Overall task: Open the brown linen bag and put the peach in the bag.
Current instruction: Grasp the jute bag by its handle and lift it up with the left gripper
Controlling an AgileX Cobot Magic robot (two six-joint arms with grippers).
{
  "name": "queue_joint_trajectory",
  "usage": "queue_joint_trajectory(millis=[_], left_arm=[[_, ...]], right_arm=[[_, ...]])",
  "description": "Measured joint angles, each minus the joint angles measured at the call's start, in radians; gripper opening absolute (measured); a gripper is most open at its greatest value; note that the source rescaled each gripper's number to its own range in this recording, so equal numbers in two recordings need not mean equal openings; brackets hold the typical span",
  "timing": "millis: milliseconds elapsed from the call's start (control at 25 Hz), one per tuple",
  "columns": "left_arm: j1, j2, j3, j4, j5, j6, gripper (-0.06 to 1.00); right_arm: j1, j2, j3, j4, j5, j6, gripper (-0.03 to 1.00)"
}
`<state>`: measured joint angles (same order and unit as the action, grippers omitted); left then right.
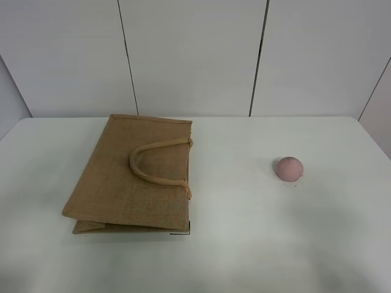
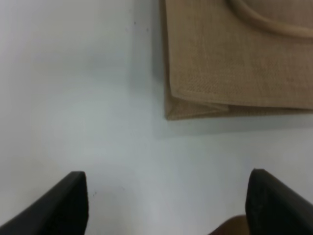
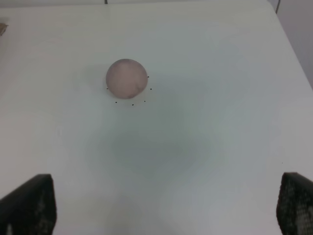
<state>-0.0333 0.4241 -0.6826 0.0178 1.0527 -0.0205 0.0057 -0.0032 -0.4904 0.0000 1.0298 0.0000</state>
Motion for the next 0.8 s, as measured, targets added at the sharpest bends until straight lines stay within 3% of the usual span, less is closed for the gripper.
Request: queue_joint_trajectory(millis=[560,800], left_arm=[[0.0,1.034,-0.584,0.002,-0.142,0.044,0.99],[-0.018,1.363,-0.851,0.004,-0.107,-0.021,0.99]], right_arm=[[0.0,0.0,0.0,0.0,0.0,0.0,1.0],[0.0,0.0,0.0,0.0,0.0,0.0,1.0]])
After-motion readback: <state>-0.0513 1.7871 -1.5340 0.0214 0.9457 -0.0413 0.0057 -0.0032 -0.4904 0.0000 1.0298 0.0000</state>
